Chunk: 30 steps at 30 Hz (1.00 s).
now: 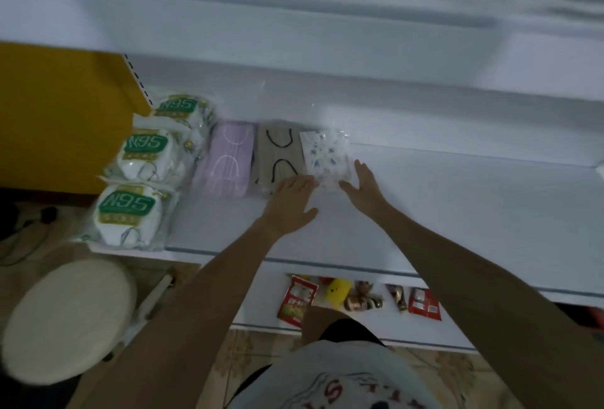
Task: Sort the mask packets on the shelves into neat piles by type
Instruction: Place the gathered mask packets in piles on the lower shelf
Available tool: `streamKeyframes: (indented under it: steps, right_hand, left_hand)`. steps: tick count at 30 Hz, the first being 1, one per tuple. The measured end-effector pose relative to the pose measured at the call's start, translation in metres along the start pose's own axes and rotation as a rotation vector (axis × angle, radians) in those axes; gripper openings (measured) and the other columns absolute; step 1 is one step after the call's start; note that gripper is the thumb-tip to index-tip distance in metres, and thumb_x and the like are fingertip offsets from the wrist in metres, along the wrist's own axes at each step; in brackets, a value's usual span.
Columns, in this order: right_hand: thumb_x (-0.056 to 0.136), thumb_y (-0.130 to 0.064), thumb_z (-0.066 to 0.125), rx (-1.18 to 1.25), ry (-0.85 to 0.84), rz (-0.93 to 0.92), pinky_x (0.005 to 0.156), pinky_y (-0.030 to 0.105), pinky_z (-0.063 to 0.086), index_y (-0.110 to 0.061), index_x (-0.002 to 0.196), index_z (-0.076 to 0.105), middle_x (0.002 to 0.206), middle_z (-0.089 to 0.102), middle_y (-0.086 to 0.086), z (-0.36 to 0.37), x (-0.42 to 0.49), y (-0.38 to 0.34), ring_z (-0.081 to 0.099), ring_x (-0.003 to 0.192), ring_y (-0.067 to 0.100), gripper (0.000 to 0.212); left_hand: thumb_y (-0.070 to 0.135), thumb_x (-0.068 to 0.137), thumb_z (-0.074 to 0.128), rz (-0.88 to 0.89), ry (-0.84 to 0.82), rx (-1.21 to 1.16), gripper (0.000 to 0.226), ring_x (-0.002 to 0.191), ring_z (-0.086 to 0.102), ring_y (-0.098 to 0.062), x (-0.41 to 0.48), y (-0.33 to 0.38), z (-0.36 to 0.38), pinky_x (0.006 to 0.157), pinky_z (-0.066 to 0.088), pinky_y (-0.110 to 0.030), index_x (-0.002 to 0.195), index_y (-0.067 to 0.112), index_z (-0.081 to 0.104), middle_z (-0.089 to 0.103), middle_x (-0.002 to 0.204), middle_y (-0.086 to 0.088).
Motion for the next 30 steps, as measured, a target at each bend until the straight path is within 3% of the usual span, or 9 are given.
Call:
streamKeyframes:
  steps: [4,7,9,11,13,16,19,23,30]
  right_hand:
    - [0.095,-0.024,0.050,-0.103,0.033,-0.192,0.117,0.035,0.010,-0.011,0.148,0.018,0.156,0.012,0.010,0.006,-0.079,-0.030,0.010,0.145,0.024,0.063]
    - [0.095,-0.019,0.052,-0.101,0.068,-0.395,0.115,0.028,0.014,-0.008,0.144,0.029,0.152,0.025,0.011,0.003,-0.142,-0.066,0.021,0.142,0.023,0.056]
    - [0.092,-0.023,0.052,-0.123,0.105,-0.555,0.114,0.023,0.019,-0.007,0.140,0.037,0.148,0.034,0.010,-0.006,-0.178,-0.095,0.029,0.138,0.017,0.052]
    - [0.090,-0.026,0.050,-0.170,0.151,-0.678,0.110,0.010,0.018,-0.008,0.137,0.044,0.142,0.040,0.004,-0.024,-0.209,-0.129,0.030,0.131,0.004,0.051]
    - [0.090,-0.029,0.050,-0.218,0.190,-0.763,0.106,0.004,0.018,-0.012,0.135,0.047,0.137,0.043,-0.004,-0.046,-0.236,-0.166,0.033,0.127,0.000,0.048]
    - [0.091,-0.030,0.049,-0.251,0.316,-0.849,0.099,0.008,0.029,-0.019,0.131,0.051,0.126,0.047,-0.013,-0.086,-0.275,-0.224,0.043,0.118,0.001,0.042]
    - [0.091,-0.030,0.047,-0.256,0.449,-0.944,0.088,0.012,0.036,-0.014,0.128,0.054,0.112,0.051,-0.012,-0.125,-0.302,-0.274,0.048,0.101,-0.002,0.041]
    - [0.093,-0.023,0.050,-0.187,0.482,-0.852,0.084,0.017,0.040,-0.020,0.126,0.054,0.109,0.055,-0.010,-0.162,-0.299,-0.311,0.053,0.096,0.003,0.034]
    - [0.093,-0.022,0.053,-0.144,0.391,-0.601,0.083,0.020,0.039,-0.022,0.122,0.056,0.110,0.059,-0.003,-0.187,-0.238,-0.340,0.055,0.098,0.010,0.029]
  left_hand:
    - [0.030,0.091,0.051,0.048,0.025,-0.083,0.054,0.133,0.036,-0.028,-0.064,0.006,-0.041,0.110,0.022,-0.035,0.138,0.007,0.040,0.039,0.144,-0.012]
    - [0.031,0.087,0.047,0.131,0.102,-0.134,0.053,0.126,0.046,-0.030,-0.110,0.012,-0.084,0.104,0.033,-0.034,0.132,0.003,0.048,0.046,0.139,-0.015]
    - [0.033,0.088,0.046,0.221,0.197,-0.123,0.051,0.119,0.054,-0.029,-0.132,0.016,-0.118,0.097,0.043,-0.037,0.127,0.002,0.053,0.051,0.135,-0.015]
    - [0.033,0.087,0.044,0.317,0.281,-0.114,0.049,0.116,0.056,-0.025,-0.146,0.021,-0.156,0.092,0.049,-0.035,0.125,0.003,0.056,0.055,0.131,-0.014]
    - [0.031,0.087,0.044,0.393,0.355,-0.100,0.048,0.117,0.051,-0.018,-0.156,0.029,-0.197,0.095,0.044,-0.028,0.125,0.004,0.056,0.055,0.132,-0.012]
    - [0.029,0.089,0.045,0.497,0.484,-0.015,0.044,0.114,0.052,-0.016,-0.169,0.047,-0.256,0.093,0.041,-0.023,0.125,0.007,0.057,0.057,0.131,-0.007]
    - [0.028,0.091,0.046,0.569,0.605,0.023,0.041,0.114,0.051,-0.015,-0.174,0.062,-0.309,0.094,0.041,-0.023,0.126,0.009,0.057,0.058,0.128,-0.006]
    - [0.032,0.092,0.041,0.492,0.666,0.022,0.045,0.120,0.046,-0.014,-0.163,0.056,-0.364,0.096,0.036,-0.021,0.132,0.011,0.051,0.054,0.133,-0.004]
    - [0.026,0.095,0.049,0.062,0.480,-0.049,0.045,0.131,0.038,-0.024,-0.100,-0.016,-0.401,0.108,0.031,-0.036,0.138,0.014,0.042,0.041,0.143,-0.007]
Point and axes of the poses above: each hand's wrist, its own x-axis towards the middle knuckle, its own z-axis out of the palm, y = z × x, the point moved 4 cm from there along x, towards the middle knuckle
